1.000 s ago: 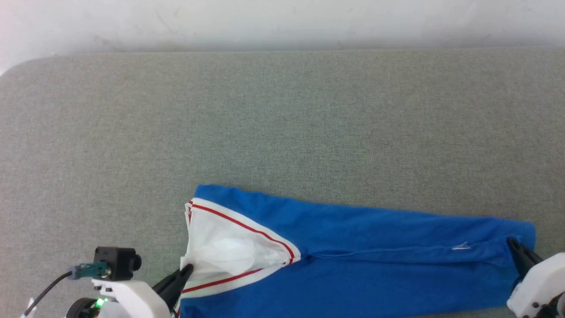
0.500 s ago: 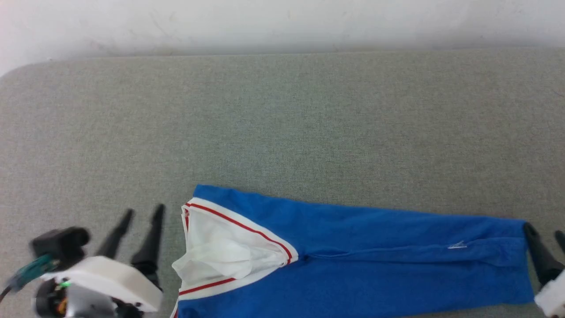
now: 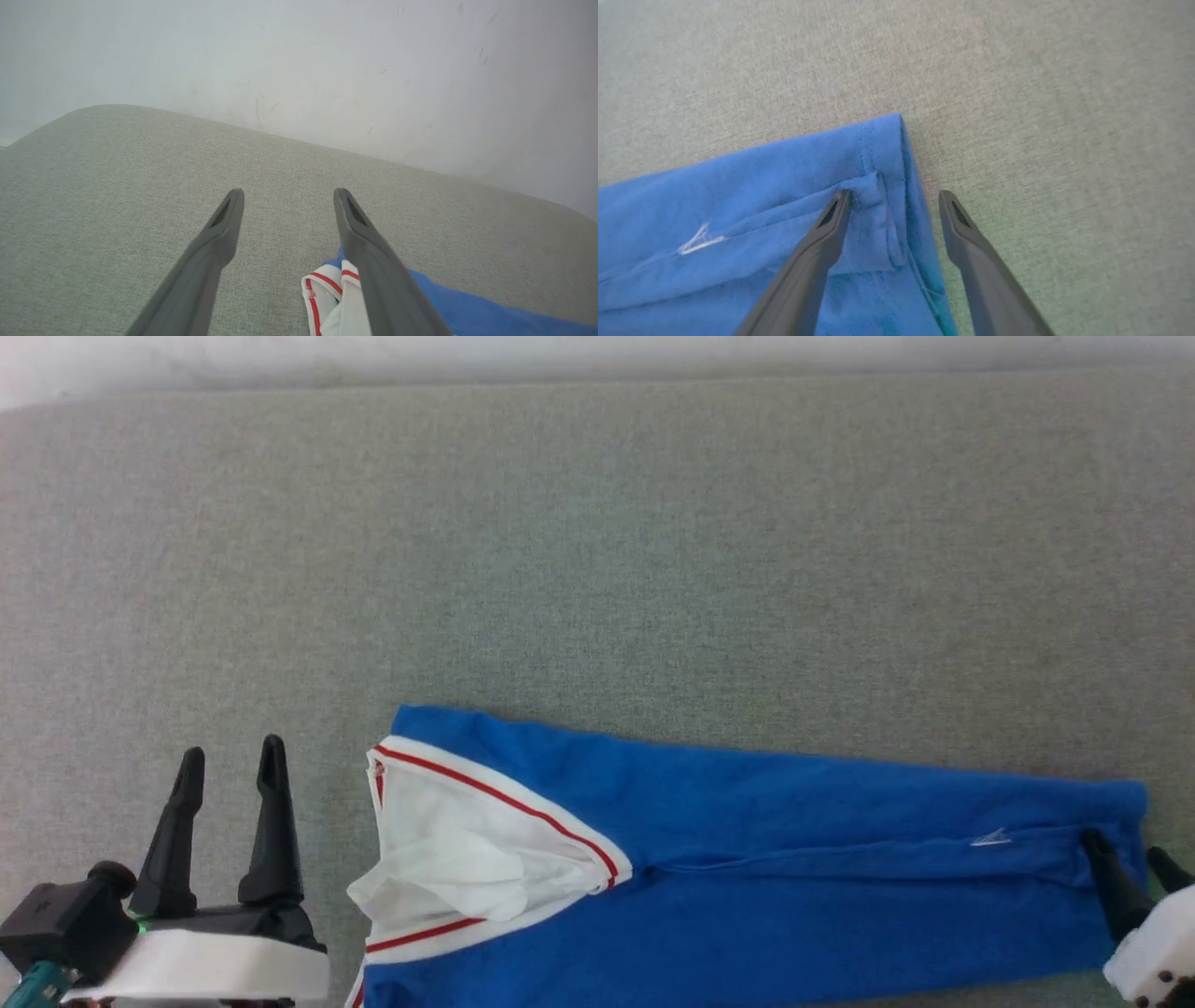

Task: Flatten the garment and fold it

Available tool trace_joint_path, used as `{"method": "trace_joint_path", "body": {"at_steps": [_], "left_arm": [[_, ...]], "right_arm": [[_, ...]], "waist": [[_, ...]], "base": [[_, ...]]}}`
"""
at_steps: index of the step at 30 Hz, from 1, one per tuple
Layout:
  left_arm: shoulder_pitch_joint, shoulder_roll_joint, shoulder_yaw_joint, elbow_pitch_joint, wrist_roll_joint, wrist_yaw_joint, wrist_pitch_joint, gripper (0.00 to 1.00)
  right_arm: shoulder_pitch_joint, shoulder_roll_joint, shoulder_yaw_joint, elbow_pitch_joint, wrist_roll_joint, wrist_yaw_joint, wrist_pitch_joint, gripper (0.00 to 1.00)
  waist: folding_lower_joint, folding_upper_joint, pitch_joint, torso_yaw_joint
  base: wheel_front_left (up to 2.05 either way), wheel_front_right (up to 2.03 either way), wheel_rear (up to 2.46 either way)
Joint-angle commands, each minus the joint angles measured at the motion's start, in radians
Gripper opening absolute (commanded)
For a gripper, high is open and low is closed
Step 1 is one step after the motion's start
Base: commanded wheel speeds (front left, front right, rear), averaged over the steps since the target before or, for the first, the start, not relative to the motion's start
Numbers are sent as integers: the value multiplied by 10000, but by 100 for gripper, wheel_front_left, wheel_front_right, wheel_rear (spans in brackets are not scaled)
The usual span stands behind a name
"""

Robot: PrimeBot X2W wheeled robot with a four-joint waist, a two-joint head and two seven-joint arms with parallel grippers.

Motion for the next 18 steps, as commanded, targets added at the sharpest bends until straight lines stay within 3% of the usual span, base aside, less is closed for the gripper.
{"method": "trace_joint_path", "body": {"at_steps": [1,4,5,6,7,14,18], "left_arm": [[-227,16,-21,34,93,-42,-39,100],[-460,60,-100,49,157,-75,44,100],[-518,77,-115,54,167,-80,76,100],[-565,90,-122,56,171,-82,104,100],[-601,105,-123,59,171,-82,126,100],[-707,143,-118,146,107,-112,195,100],[-680,117,-176,226,57,-145,212,100]], "right_arm": [[-182,24,41,218,-134,-7,127,100],[-271,24,61,788,-50,-7,830,100],[-255,24,85,965,77,-7,1211,61],[-243,25,109,1048,193,-7,1535,36],[-268,25,19,1085,340,-7,1724,0],[-633,25,-533,761,298,-7,1744,0],[-998,25,-1156,301,-349,-7,1307,0]], "waist": [[-1,0,333,132],[-1,0,448,207],[-1,0,453,227],[-1,0,455,245],[-1,0,457,254],[-1,0,228,221],[-1,0,-82,186]], "base": [[0,0,0],[0,0,0],[0,0,0],[0,0,0],[0,0,0],[0,0,0],[0,0,0]]}}
